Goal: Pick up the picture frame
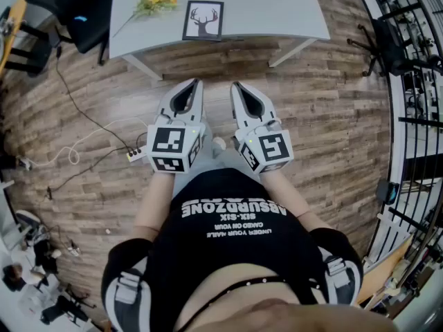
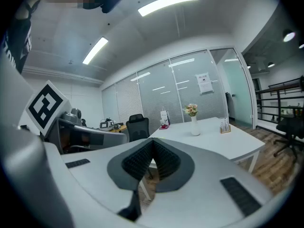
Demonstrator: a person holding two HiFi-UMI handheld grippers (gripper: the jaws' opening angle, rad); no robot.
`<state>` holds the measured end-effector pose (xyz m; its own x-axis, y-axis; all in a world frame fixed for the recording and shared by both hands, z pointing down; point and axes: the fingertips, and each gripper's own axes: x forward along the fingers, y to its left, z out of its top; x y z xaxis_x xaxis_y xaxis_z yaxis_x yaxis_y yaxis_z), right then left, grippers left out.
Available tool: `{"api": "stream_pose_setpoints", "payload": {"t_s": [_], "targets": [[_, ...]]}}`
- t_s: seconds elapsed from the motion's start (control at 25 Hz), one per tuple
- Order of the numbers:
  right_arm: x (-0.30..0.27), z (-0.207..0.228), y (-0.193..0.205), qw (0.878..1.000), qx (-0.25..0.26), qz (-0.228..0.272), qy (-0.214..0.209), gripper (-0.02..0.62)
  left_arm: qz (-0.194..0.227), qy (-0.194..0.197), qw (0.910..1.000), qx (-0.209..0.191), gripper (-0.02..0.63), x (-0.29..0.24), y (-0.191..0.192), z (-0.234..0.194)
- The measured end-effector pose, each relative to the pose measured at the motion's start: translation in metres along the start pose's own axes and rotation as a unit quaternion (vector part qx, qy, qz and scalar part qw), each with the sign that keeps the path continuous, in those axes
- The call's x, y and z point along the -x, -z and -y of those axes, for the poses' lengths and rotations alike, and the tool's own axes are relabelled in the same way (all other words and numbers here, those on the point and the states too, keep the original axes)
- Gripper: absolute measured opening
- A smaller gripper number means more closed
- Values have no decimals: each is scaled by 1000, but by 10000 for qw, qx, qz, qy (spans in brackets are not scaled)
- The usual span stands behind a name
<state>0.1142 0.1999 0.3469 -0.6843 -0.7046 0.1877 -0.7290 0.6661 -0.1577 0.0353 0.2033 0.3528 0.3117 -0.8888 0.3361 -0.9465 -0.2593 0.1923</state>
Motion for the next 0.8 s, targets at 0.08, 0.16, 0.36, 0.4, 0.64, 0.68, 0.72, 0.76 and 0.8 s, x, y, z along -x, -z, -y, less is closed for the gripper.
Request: {"api": "stream_pose_setpoints", "payload": {"t_s": [0.08, 0.16, 0.36, 0.4, 0.64, 0.68, 0.72, 0.76, 0.8], "targets": [[-7, 2, 3, 10000, -5, -29, 15, 17, -14, -16, 10000, 11, 15, -5, 1, -9], [-13, 4, 5, 10000, -13, -70, 32, 17, -43, -12, 10000, 22, 15, -10, 2, -16], [-45, 13, 4, 9999, 3, -132, 78, 17, -178, 2, 9998, 61, 15, -32, -3, -45], [-53, 17, 3, 9998, 15, -147, 107, 17, -231, -17, 9997, 44, 15, -38, -4, -54], [-111, 46, -6, 9990, 174, -234, 335, 17, -305, -29, 9995, 3, 15, -78, -20, -109], [-120, 49, -9, 9988, 216, -211, 382, 17, -285, -18, 9996, 14, 15, -84, -24, -118], [-128, 52, -12, 9986, 250, -188, 436, 17, -280, 1, 9996, 17, 15, -91, -27, -124], [-136, 55, -13, 9983, 264, -172, 490, 17, -291, 36, 9996, 14, 15, -98, -29, -128], [-143, 58, -13, 9981, 258, -164, 539, 17, -316, 89, 9995, 4, 15, -104, -29, -131]]}}
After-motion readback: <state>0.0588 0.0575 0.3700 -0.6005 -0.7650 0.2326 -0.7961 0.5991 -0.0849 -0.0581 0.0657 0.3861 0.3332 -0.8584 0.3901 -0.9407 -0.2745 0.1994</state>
